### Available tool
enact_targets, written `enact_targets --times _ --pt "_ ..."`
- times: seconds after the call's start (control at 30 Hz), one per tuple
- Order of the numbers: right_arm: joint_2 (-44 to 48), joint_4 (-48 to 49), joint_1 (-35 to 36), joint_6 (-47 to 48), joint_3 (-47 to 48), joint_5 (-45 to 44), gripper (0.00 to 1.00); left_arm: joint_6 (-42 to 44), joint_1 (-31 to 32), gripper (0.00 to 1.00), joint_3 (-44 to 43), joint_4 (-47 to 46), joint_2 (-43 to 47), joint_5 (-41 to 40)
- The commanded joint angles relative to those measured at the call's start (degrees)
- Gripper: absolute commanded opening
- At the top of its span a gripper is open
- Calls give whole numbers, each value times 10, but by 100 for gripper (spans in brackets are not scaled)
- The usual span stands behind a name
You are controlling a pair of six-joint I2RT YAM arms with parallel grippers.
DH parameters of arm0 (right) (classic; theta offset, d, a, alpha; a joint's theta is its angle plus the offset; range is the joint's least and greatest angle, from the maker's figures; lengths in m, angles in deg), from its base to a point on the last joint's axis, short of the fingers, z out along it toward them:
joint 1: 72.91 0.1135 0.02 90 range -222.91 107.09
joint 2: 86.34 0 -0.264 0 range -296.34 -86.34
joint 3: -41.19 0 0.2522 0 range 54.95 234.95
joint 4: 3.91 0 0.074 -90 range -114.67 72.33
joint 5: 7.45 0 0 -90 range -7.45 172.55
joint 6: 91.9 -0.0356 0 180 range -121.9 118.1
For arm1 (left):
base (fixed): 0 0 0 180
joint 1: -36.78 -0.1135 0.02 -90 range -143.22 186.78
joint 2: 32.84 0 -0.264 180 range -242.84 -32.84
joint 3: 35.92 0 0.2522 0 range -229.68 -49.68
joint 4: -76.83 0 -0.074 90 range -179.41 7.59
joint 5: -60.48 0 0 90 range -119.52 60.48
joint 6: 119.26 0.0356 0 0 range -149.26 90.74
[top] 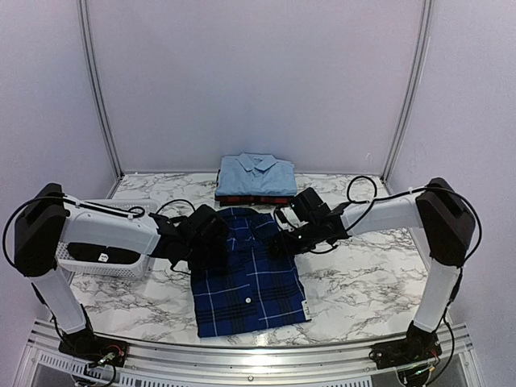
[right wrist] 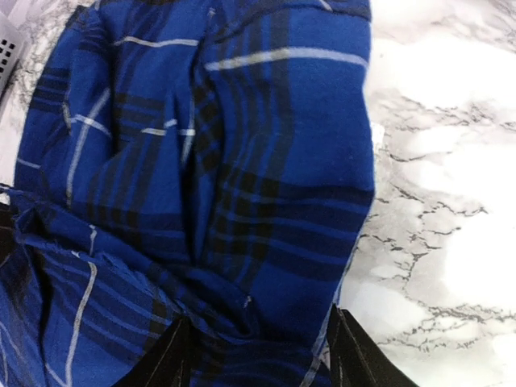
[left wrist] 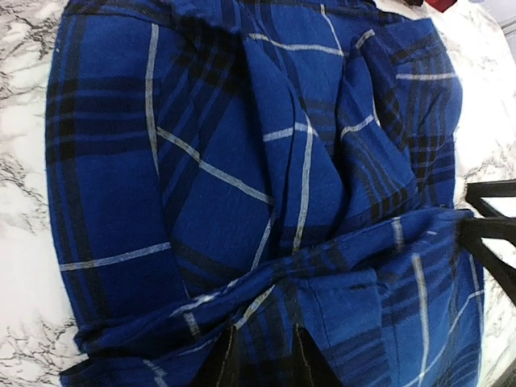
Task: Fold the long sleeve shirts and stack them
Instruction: Adjust the 2/3-rectangle-folded shirt at the center of the board.
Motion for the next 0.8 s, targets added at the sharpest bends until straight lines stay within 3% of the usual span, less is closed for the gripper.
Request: enact_targets --times 0.0,0.23,0.47,0.6,0.77 --pt "-37 -2 -5 8 -17 1 52 6 -4 27 -3 19 42 -4" --pt "29 27 0 -23 -130 4 51 22 -3 28 10 19 68 39" --pt "172 25 28 -87 -251 -21 51 52 -7 30 -5 40 78 32" --pt "236 12 20 -63 -195 -68 50 66 -51 29 -18 57 73 19" --pt "156 44 8 16 -43 -15 40 90 -132 27 -46 53 35 29"
